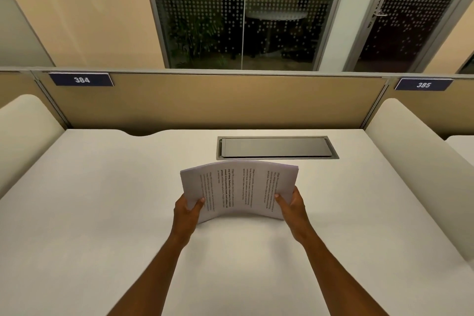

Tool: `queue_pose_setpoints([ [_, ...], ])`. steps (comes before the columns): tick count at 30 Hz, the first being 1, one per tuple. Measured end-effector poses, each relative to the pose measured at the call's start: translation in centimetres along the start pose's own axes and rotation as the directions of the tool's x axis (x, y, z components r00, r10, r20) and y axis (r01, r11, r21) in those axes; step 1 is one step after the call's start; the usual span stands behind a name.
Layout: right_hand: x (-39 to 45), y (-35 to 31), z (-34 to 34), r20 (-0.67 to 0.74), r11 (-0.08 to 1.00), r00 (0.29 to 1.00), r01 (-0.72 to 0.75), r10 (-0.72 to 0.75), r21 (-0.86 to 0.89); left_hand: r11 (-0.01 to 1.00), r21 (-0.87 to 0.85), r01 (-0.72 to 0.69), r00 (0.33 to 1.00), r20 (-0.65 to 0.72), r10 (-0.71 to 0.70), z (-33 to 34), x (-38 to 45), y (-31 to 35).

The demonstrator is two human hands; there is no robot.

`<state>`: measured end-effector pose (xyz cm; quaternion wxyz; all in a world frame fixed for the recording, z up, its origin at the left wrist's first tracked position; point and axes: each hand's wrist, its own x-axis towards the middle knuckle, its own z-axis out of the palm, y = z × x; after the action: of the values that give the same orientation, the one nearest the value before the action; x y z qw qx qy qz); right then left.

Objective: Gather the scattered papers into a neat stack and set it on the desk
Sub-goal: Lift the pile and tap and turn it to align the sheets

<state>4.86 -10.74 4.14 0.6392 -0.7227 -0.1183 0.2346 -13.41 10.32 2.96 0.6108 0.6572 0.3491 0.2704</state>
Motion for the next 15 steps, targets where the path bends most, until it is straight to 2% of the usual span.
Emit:
queue_pose_setpoints([
  [5,0.21,-0.75,0.04,-0.007,1.000,1.000,0.029,-0.029,0.006,0.999,0.020,-0.025,1.000,0.015,0.025,-0.03,0.38,0.67],
  [11,-0.13,0.21,0.18,-0.002,1.000,1.000,-0.005,0.005,-0.025,0.998,0.048,0.032,0.998,0.045,-0.034,-0.17,0.01,0.12],
  [15,0.54,-0.19,0.03,-0.006,0.995,1.000,-0.008,0.008,-0.104,0.994,0.105,0.010,0.995,0.096,-0.020,-0.37,0.49,0.99],
])
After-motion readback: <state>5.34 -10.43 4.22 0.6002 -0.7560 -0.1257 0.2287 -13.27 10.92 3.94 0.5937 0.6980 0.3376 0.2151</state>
